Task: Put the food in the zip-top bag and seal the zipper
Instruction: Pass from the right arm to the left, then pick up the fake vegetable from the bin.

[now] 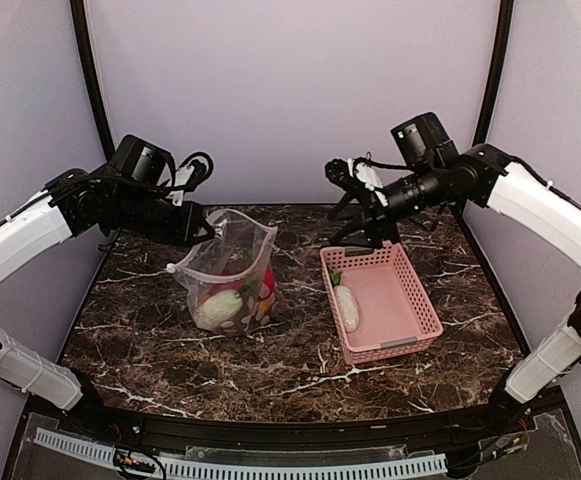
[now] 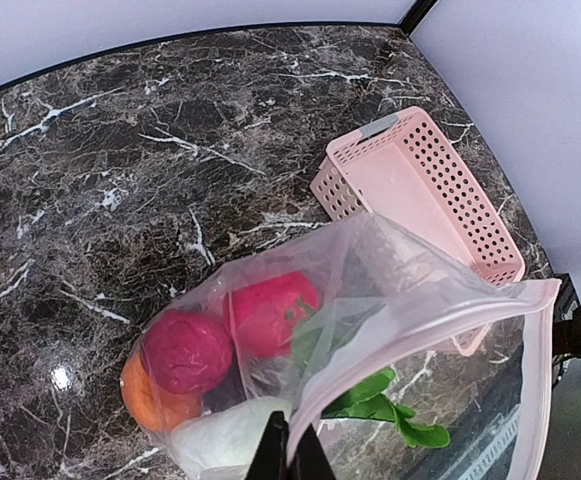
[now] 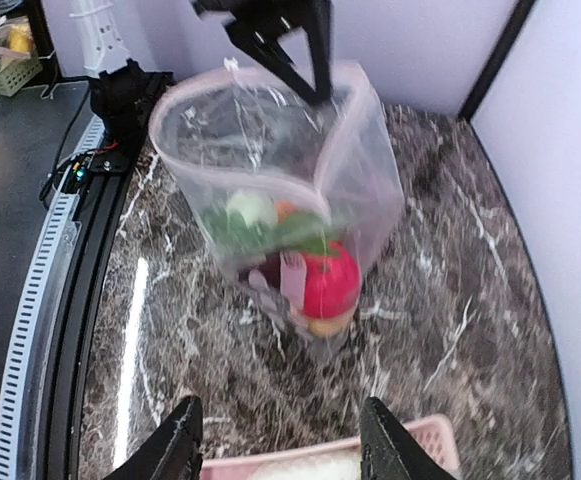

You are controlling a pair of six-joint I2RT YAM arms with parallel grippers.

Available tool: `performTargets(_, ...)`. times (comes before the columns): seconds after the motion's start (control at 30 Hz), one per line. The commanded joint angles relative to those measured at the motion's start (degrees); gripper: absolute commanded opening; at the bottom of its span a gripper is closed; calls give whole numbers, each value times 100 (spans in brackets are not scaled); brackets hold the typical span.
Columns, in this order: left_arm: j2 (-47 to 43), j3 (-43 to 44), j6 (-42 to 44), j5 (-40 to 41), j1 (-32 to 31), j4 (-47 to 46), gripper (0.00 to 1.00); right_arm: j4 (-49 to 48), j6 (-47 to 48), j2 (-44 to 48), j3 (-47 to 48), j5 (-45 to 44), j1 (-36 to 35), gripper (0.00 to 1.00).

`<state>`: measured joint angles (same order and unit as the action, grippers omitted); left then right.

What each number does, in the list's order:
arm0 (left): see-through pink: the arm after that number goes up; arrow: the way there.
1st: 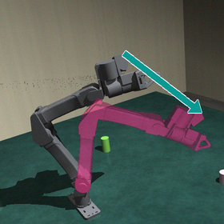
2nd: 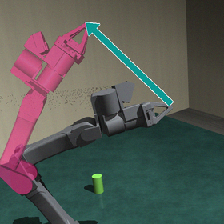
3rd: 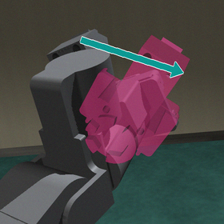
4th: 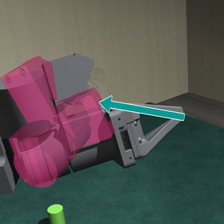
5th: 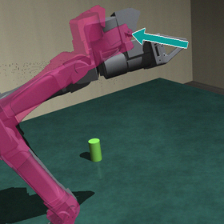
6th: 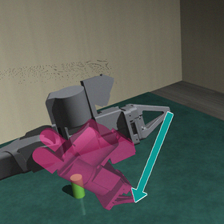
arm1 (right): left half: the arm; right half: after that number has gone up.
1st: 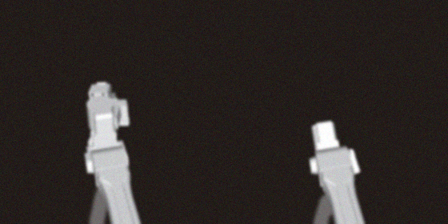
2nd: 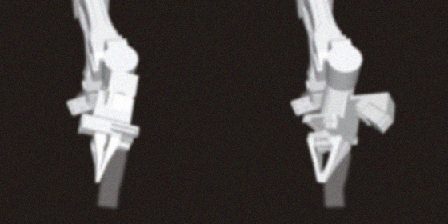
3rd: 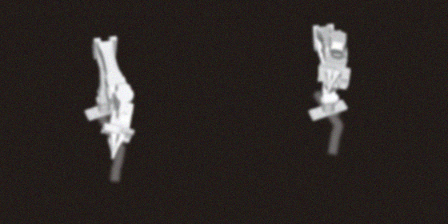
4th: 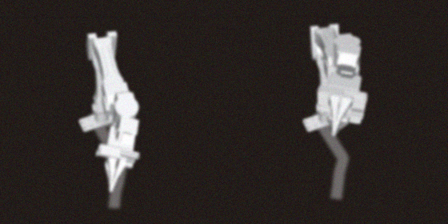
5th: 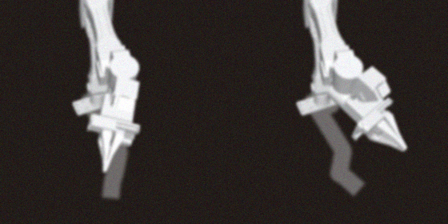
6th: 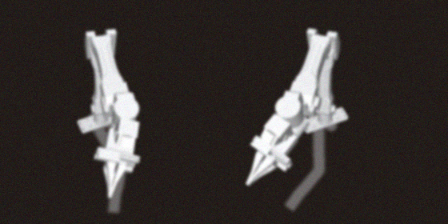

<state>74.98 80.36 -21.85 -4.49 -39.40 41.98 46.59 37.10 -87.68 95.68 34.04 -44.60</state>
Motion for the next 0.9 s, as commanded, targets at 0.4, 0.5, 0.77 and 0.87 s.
performTargets(0.4,-417,-347,-306,-70,-15,-765,1,-1110,-3161,-826,-2337,214,2239,50)
performTargets(0.5,-462,-356,-323,-19,-15,-769,1,-1066,-3360,-1084,-2285,372,2232,52)
performTargets(0.77,-449,-357,-346,-43,-15,-737,1,-1022,-3579,-1547,-2051,481,2167,53)
performTargets(0.87,-433,-340,-347,-62,-13,-740,1,-963,-3599,-1753,-1875,498,2100,54)
